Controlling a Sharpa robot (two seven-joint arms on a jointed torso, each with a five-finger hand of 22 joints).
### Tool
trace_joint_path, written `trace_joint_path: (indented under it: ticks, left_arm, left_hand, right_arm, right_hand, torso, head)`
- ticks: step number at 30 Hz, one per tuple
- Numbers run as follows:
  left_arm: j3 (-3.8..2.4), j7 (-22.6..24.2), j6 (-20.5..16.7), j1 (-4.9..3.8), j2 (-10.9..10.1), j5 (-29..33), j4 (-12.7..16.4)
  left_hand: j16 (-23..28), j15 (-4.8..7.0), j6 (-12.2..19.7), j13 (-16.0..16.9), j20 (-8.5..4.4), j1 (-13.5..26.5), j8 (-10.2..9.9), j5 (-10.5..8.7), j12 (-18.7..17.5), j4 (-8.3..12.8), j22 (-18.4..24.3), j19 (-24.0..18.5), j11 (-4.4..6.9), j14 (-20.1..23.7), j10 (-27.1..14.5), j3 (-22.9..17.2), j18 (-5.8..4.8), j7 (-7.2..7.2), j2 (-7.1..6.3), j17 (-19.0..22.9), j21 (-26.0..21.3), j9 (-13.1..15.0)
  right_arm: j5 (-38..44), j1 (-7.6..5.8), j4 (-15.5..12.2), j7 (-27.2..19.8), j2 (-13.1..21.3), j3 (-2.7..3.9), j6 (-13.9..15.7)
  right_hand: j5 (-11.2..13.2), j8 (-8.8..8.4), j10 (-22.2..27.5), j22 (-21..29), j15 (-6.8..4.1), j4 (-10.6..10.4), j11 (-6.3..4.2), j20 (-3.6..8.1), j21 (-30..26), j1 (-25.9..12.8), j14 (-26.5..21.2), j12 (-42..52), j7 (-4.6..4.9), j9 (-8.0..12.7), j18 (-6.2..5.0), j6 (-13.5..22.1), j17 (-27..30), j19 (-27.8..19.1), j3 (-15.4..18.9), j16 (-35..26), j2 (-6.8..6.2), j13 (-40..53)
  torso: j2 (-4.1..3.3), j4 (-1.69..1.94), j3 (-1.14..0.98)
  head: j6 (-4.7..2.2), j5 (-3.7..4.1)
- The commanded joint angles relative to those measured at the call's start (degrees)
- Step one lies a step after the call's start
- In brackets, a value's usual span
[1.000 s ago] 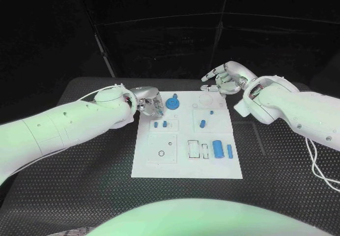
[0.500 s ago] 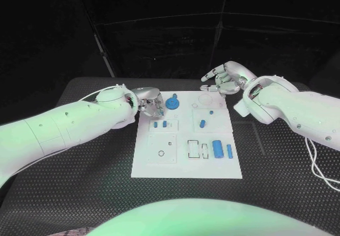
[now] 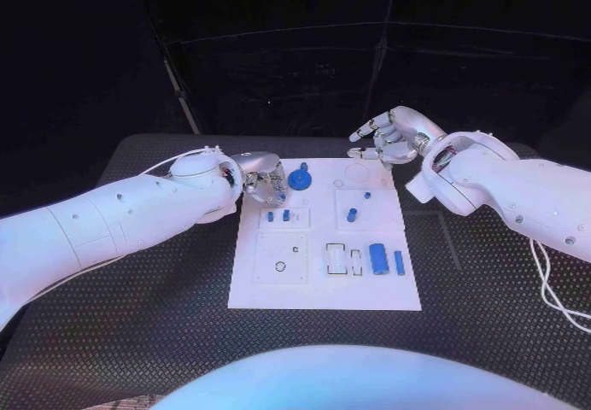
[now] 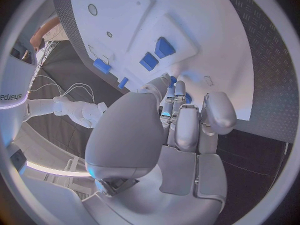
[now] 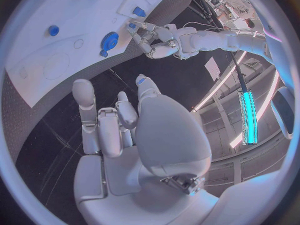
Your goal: Assemble the parts on the task board
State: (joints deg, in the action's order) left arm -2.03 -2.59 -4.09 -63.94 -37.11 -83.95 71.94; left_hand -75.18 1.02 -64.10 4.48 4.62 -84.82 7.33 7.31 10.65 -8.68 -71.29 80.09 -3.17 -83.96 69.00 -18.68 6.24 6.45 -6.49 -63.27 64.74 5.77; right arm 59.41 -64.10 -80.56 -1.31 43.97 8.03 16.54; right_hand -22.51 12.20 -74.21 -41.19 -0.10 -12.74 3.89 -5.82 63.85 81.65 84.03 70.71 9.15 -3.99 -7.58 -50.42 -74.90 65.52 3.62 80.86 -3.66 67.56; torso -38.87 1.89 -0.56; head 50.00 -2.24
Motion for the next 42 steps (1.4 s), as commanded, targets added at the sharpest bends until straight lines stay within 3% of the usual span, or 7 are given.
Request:
trace_joint_path:
  ticks: [1,9,18,26,42]
  left_arm:
    - [-0.03,-0.54,1.44,-0.04,0.18,0.27,-0.13]
    - [-0.03,-1.05,2.43,-0.04,0.22,0.27,-0.38]
    - [-0.03,-0.96,2.84,-0.04,0.30,0.27,-0.47]
    - [-0.03,-0.67,2.37,-0.04,0.18,0.27,-0.36]
    - [-0.03,-0.90,1.91,-0.04,-0.27,0.27,-0.10]
  left_hand:
    - [-0.07,0.40,-0.46,0.03,0.00,0.48,-0.06,-0.32,-0.19,0.01,-0.06,-0.03,0.12,-1.46,0.49,-0.37,-0.67,0.10,0.04,0.09,0.13,0.08]
    - [-0.06,0.43,-0.57,0.06,-0.02,0.46,-0.07,-0.33,-0.22,0.08,-0.11,-0.03,0.17,-1.45,0.64,-0.44,-0.67,0.08,-0.03,0.15,0.16,0.09]
    - [0.05,0.24,0.15,0.02,0.07,1.26,-1.00,-0.46,-1.09,-0.08,-0.21,-0.18,-0.13,-1.33,0.46,-0.41,-0.66,0.48,-1.11,0.66,0.00,-0.25]
    - [0.12,0.06,4.38,-0.01,0.31,1.96,-3.78,-0.43,-2.23,-0.42,-0.42,-0.28,-0.32,-1.20,0.33,-0.58,-0.64,1.10,-2.30,1.29,-0.12,-1.64]
    - [0.15,-0.10,7.31,0.03,0.44,2.89,-3.90,-0.51,-3.25,-0.88,-0.41,-0.51,-0.54,-1.09,-0.06,0.14,-0.57,1.41,-3.64,1.82,-0.55,-2.16]
  right_arm:
    - [0.10,-0.10,-0.11,-0.40,-0.03,0.04,-0.23]
    - [0.10,-0.10,-0.08,-0.40,-0.02,0.04,-0.27]
    - [0.10,-0.10,-0.01,-0.40,-0.07,0.04,-0.28]
    - [0.10,-0.10,0.07,-0.41,-0.09,0.03,-0.27]
    - [0.10,-0.09,0.36,-0.26,-0.06,0.03,-0.33]
  right_hand:
    - [0.10,0.33,0.14,0.04,-0.29,0.07,0.07,-0.01,-0.36,-0.15,2.55,0.15,-0.19,-0.05,-1.14,-0.33,-0.67,0.27,0.26,-0.20,0.51,-0.01]
    - [0.10,0.33,0.14,0.04,-0.29,0.07,0.07,-0.01,-0.36,-0.15,2.55,0.15,-0.19,-0.05,-1.14,-0.33,-0.67,0.27,0.26,-0.20,0.51,-0.01]
    - [0.11,0.38,0.17,0.10,-0.31,0.07,0.05,0.01,-0.41,-0.12,2.55,0.12,-0.21,-0.04,-1.15,-0.35,-0.63,0.25,0.30,-0.24,0.50,-0.06]
    - [0.11,0.38,0.17,0.10,-0.31,0.07,0.05,0.01,-0.41,-0.12,2.55,0.12,-0.21,-0.04,-1.15,-0.35,-0.63,0.25,0.30,-0.24,0.50,-0.06]
    - [0.12,0.38,0.27,0.22,-0.32,0.08,0.05,0.02,-0.49,-0.10,2.53,0.02,-0.21,-0.03,-1.17,-0.31,-0.55,0.20,0.32,-0.30,0.48,-0.19]
  torso:
    - [0.05,-0.01,0.00]
    - [0.04,0.04,-0.03]
    - [0.03,0.03,0.02]
    - [0.02,0.06,0.00]
    - [0.06,0.05,0.03]
  head:
    - [0.00,0.02]
    - [0.00,0.03]
    - [0.00,-0.02]
    - [0.00,-0.01]
    - [0.00,-0.02]
